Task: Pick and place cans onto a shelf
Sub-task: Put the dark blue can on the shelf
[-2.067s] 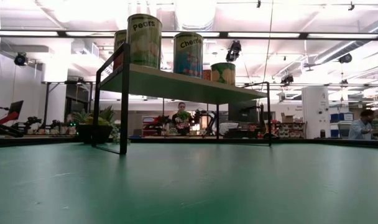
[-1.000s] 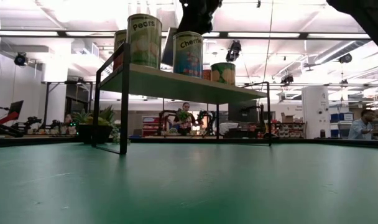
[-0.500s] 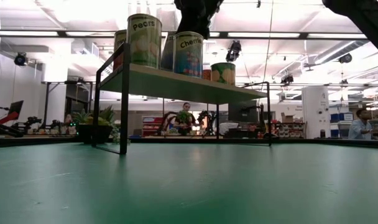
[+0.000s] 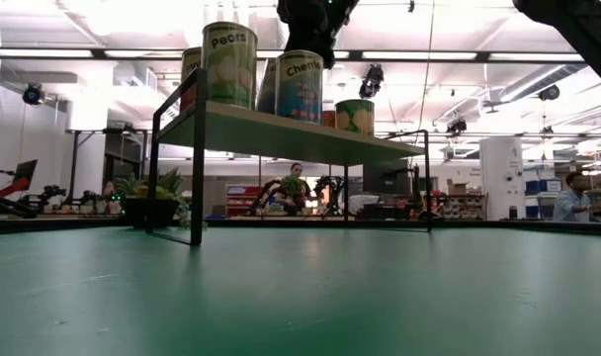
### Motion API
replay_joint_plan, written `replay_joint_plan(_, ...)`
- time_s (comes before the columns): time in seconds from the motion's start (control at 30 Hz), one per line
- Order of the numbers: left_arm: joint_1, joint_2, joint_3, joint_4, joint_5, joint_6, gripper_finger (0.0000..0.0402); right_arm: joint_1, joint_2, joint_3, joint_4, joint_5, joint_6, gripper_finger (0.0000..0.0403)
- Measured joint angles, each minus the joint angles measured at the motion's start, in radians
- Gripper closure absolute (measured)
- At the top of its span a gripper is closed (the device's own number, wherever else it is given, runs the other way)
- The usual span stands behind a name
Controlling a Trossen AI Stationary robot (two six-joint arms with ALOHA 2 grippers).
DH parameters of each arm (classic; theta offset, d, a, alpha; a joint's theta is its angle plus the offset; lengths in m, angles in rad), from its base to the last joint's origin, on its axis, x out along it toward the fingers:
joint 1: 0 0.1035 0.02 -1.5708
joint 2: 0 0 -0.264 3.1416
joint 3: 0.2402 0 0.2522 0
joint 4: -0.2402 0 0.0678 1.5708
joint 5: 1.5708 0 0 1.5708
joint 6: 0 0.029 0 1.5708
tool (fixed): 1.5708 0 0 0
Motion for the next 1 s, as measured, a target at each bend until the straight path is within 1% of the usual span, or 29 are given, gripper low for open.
replay_joint_plan(0.17,0.0,0.0,0.0,0.0,0.0,0.0,0.0019,0.0,0.0,-0.037,0.008,-0.042,0.002,0.0099)
replay_joint_plan(0.23,0.0,0.001,0.0,0.0,0.0,0.0,0.0019,0.0,0.0,-0.043,0.013,-0.044,0.001,0.0096)
replay_joint_plan(0.6,0.0,0.001,0.0,0.0,0.0,0.0,0.0019,0.0,0.0,-0.045,0.016,-0.048,-0.001,0.005)
replay_joint_plan(0.77,0.0,0.001,0.0,0.0,0.0,0.0,0.0019,0.0,0.0,-0.036,0.037,-0.048,0.001,0.0056)
replay_joint_plan(1.0,0.0,0.001,0.0,0.0,0.0,0.0,0.0019,0.0,0.0,0.043,0.03,-0.047,-0.01,0.0073)
